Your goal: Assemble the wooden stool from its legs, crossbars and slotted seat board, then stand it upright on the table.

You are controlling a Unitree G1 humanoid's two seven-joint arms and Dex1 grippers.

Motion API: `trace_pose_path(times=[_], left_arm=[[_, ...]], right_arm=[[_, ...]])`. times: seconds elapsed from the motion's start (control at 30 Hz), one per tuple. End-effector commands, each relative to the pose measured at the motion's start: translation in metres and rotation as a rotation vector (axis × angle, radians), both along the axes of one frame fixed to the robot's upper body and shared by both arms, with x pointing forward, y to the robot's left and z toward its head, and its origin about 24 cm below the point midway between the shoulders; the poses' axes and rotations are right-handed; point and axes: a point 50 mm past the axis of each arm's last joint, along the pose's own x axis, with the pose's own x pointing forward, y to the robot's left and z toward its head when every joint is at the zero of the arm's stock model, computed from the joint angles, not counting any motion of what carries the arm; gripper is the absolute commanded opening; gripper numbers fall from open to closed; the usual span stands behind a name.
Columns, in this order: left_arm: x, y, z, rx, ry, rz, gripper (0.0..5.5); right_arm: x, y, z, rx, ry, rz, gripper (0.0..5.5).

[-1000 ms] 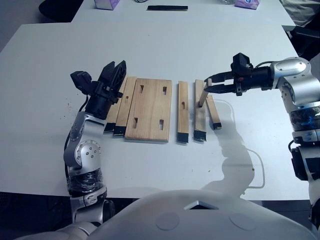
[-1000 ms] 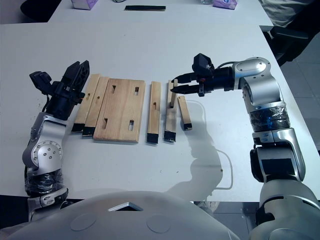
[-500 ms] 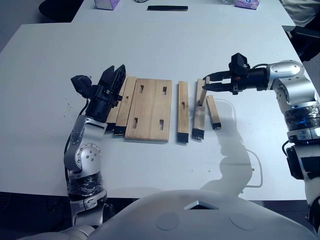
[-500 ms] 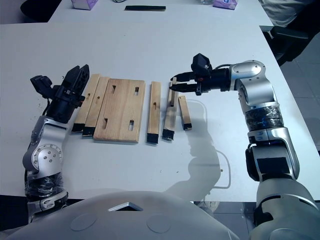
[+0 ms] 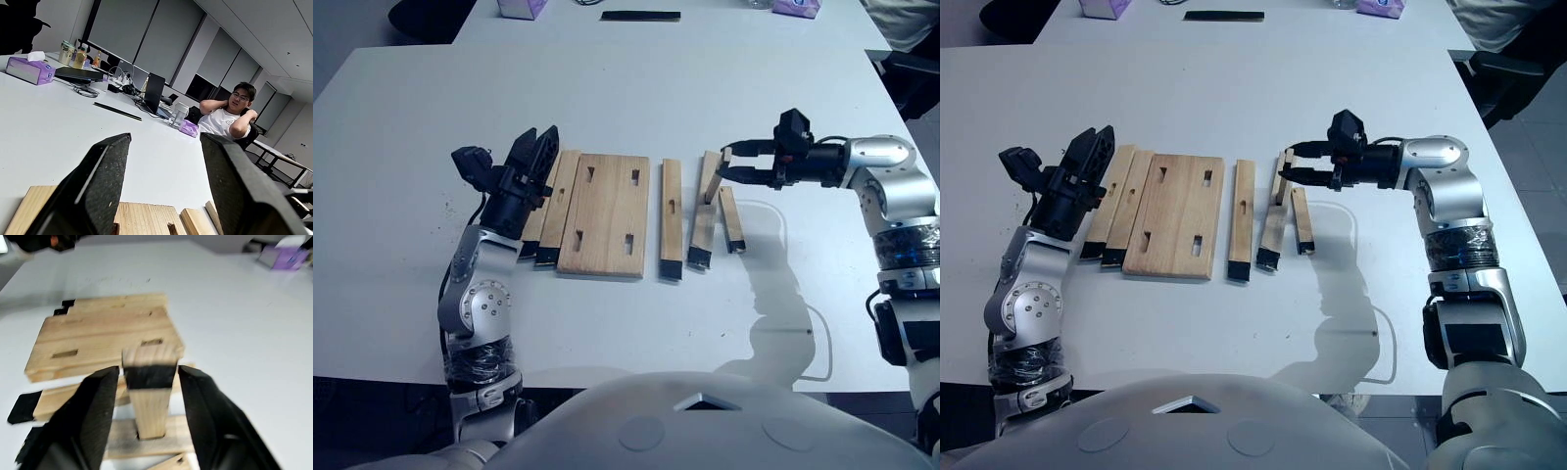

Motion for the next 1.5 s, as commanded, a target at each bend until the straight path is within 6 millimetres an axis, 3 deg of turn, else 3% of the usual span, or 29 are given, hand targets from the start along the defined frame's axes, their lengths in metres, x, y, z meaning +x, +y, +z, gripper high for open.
trace_pose_path(times=[0.03,0.1,0.23,0.33,0.47,0.57,0.87,0.97,1.07,1.13,1.2,1.4,1.47,1.5], left_arm=[[0.000,-0.001,-0.003,-0.010,0.002,0.012,2.61],[-0.001,-0.001,-0.003,-0.014,0.000,0.021,2.61],[-0.002,-0.001,-0.003,-0.017,-0.001,0.023,2.61],[0.000,-0.003,-0.003,-0.019,-0.003,0.019,2.61],[0.004,-0.005,-0.003,-0.023,-0.006,0.008,2.61],[0.005,-0.006,-0.004,-0.020,-0.003,-0.003,2.61],[0.007,0.004,-0.003,-0.014,-0.006,0.032,2.61],[0.009,0.005,-0.002,-0.011,-0.008,0.032,2.61],[0.010,0.003,-0.003,-0.013,-0.006,0.028,2.61],[0.010,0.002,-0.004,-0.015,-0.005,0.024,2.61],[0.009,0.003,-0.005,-0.016,-0.003,0.025,2.61],[0.005,0.007,-0.004,-0.029,-0.015,0.064,2.61],[0.003,0.008,-0.004,-0.042,-0.023,0.084,2.61],[0.000,0.008,-0.004,-0.051,-0.026,0.101,2.61]], right_arm=[[-0.011,-0.008,0.004,-0.039,-0.013,-0.045,2.51],[-0.008,-0.008,0.017,-0.003,-0.051,-0.080,2.51],[-0.004,0.012,0.059,0.183,-0.111,-0.063,2.51],[0.000,0.033,0.065,0.261,-0.105,-0.052,2.51],[0.014,0.052,0.036,0.265,-0.061,-0.143,2.51],[0.016,0.054,0.019,0.266,-0.033,-0.188,2.51],[0.014,0.053,0.045,0.431,-0.060,-0.216,2.51],[0.010,0.057,0.021,0.369,-0.007,-0.235,2.51],[0.007,0.061,-0.021,0.228,0.059,-0.276,2.51],[0.005,0.061,-0.028,0.227,0.072,-0.282,2.51],[0.006,0.062,-0.014,0.290,0.043,-0.274,2.51],[0.003,0.059,0.078,0.579,-0.089,-0.255,2.51],[-0.008,0.058,0.084,0.557,-0.072,-0.227,2.51],[-0.017,0.059,0.073,0.482,-0.048,-0.198,2.51]])
